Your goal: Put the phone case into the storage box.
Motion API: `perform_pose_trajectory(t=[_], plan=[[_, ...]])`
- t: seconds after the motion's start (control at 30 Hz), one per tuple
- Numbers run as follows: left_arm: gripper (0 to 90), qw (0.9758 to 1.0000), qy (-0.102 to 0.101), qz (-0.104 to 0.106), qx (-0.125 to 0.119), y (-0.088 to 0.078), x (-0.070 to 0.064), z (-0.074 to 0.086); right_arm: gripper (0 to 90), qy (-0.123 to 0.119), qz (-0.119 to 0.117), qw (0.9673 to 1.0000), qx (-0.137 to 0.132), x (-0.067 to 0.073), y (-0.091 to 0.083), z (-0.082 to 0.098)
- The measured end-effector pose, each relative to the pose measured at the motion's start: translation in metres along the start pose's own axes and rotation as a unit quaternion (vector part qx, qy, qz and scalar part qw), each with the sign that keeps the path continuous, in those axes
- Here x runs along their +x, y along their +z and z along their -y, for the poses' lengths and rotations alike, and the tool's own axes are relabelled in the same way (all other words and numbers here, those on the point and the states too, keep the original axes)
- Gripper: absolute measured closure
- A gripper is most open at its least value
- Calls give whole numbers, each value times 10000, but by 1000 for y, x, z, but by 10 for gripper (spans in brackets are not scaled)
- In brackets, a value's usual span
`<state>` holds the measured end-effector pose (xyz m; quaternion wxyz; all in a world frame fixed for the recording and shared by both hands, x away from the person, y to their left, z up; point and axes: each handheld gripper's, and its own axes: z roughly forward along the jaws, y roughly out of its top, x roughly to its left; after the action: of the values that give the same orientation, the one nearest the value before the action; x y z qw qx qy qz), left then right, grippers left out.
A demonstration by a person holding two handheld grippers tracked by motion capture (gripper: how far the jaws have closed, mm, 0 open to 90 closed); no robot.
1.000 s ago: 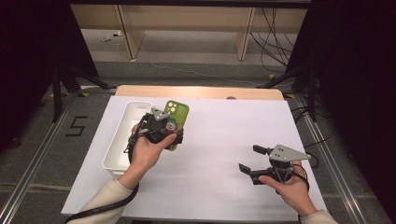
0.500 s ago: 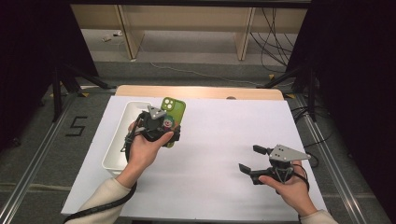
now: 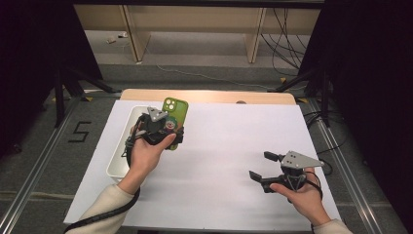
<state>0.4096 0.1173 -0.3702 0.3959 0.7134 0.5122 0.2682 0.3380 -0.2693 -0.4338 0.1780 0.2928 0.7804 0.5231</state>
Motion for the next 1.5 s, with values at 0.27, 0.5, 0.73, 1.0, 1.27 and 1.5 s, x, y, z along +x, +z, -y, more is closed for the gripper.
perform_pose_trajectory(t=[0.27, 0.5, 0.73, 1.0, 1.27, 1.5], plan=[[159, 9999, -82, -38, -65, -1, 6, -2, 129, 1, 9, 10000, -3, 0, 0, 0], [159, 9998, -121, -104, -110, -2, 10, -3, 129, 4, 3, 10000, -8, 0, 0, 0], [159, 9997, -116, -131, -144, -5, 15, -5, 129, 11, 8, 10000, -1, 0, 1, 0], [159, 9995, -164, -184, -210, -7, 19, -7, 129, 14, 15, 10000, -4, -1, 1, 0], [159, 9995, -159, -193, -209, -7, 21, -8, 129, 21, 16, 10000, -1, -1, 0, 0], [159, 9992, -203, -221, -257, -7, 24, -8, 130, 14, 12, 10000, -4, -1, 0, 0]])
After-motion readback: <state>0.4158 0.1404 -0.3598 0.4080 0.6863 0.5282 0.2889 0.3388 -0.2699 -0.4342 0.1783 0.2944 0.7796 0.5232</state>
